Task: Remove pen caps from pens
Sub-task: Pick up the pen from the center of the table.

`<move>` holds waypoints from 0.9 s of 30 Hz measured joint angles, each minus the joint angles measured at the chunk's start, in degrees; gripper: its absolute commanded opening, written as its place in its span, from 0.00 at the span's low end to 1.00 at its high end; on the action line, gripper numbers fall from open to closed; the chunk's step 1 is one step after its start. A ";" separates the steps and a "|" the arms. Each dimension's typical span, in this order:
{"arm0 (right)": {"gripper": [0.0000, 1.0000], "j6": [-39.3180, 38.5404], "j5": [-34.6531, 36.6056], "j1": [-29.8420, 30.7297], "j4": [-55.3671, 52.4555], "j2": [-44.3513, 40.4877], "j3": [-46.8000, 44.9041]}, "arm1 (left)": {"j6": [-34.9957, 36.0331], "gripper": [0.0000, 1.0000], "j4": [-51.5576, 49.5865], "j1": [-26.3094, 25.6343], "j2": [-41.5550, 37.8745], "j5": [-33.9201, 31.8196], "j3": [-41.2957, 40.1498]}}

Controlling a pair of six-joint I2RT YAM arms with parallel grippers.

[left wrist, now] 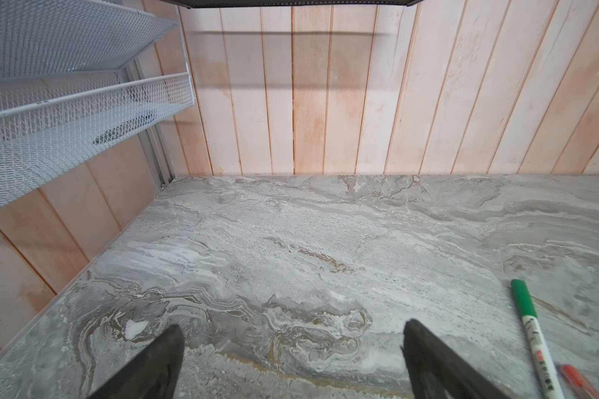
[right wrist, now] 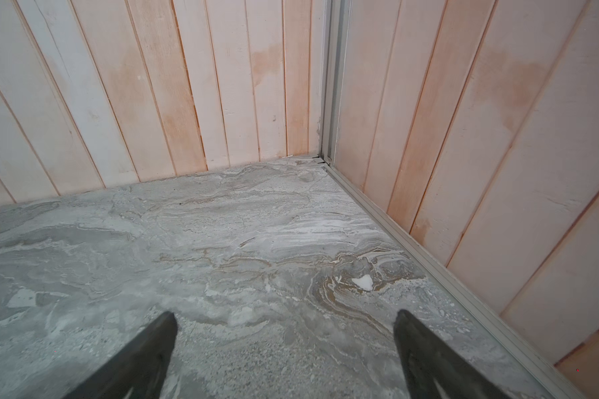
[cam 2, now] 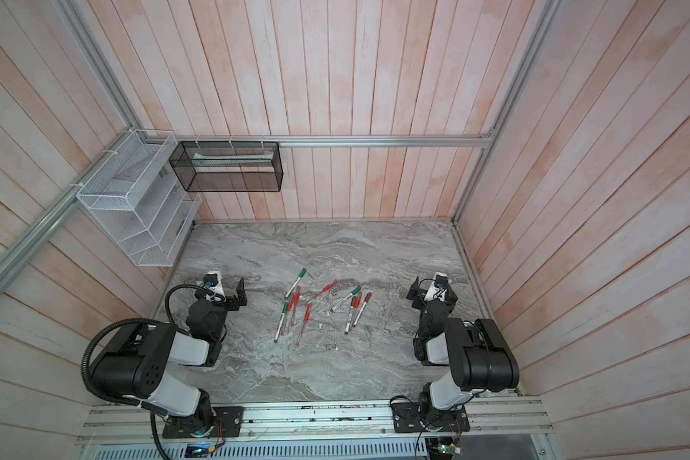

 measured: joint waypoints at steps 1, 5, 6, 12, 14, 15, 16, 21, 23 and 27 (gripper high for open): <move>0.98 0.00 0.00 0.00 0.02 0.00 0.02 | 0.07 1.00 0.48 -0.17 0.07 -0.35 -0.09; 0.98 -0.15 0.02 0.00 0.04 0.00 0.04 | 0.46 1.00 2.25 -0.31 0.28 -1.77 -0.13; 0.98 -0.17 0.00 0.00 0.07 0.00 0.04 | 0.48 1.00 2.62 -0.31 0.28 -1.92 -0.20; 0.98 -0.20 0.02 0.00 0.15 0.00 0.04 | 0.68 1.00 3.87 -0.57 0.35 -3.28 -0.66; 0.98 -0.20 0.00 0.00 0.28 0.00 0.04 | 0.83 1.00 4.15 -0.63 0.33 -3.32 -0.66; 0.98 -0.20 0.00 0.00 0.33 0.00 0.04 | 0.83 1.00 4.26 -0.63 0.35 -3.32 -0.66; 0.98 -0.22 0.00 0.00 0.39 0.00 0.04 | 0.87 1.00 4.33 -0.63 0.35 -3.26 -0.66; 0.98 -0.55 0.22 0.15 0.85 -0.26 0.00 | 1.57 1.00 2.82 -0.39 -1.57 -0.61 -1.46; 0.98 -1.01 1.14 0.83 0.02 -2.51 -0.37 | 2.21 1.00 -1.40 -0.42 -5.20 0.92 -0.94; 0.98 -2.32 3.39 3.19 -2.86 -11.87 -0.70 | 4.17 1.00 -13.46 -1.66 -10.23 2.38 6.75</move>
